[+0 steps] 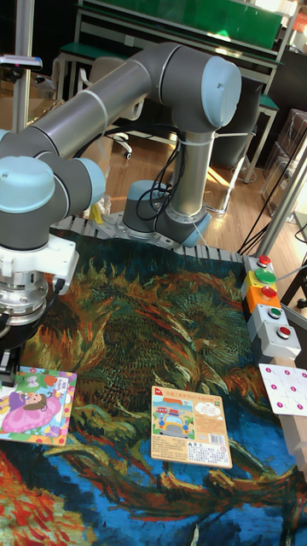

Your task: Assemble one piece of a puzzle

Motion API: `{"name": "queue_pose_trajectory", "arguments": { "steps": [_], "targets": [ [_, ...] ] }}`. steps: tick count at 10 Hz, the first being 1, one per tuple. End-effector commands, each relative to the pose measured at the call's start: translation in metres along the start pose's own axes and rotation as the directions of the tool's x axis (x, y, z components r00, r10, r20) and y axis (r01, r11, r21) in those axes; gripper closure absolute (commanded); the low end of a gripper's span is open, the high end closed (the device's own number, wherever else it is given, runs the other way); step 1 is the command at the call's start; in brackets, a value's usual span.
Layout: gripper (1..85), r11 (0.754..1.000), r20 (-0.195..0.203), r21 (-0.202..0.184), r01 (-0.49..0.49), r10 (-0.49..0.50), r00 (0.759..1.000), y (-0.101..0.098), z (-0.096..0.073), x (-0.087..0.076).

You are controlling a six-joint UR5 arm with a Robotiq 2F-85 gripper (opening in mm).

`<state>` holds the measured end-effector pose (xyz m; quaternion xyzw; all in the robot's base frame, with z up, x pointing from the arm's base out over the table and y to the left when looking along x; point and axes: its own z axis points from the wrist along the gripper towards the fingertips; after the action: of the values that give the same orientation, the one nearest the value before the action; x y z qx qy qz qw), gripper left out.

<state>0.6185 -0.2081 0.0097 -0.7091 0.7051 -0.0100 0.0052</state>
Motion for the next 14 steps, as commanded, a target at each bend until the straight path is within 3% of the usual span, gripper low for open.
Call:
{"name": "queue_pose_trajectory", "arguments": {
  "steps": [1,14],
  "targets": [
    [75.3,1.000,0.014,0.004,-0.008,0.008,1.000,-0.0007,-0.0011,-0.0021],
    [69.7,1.000,0.020,-0.009,-0.002,0.002,1.000,0.0041,0.0011,-0.0008]
  ]
}}
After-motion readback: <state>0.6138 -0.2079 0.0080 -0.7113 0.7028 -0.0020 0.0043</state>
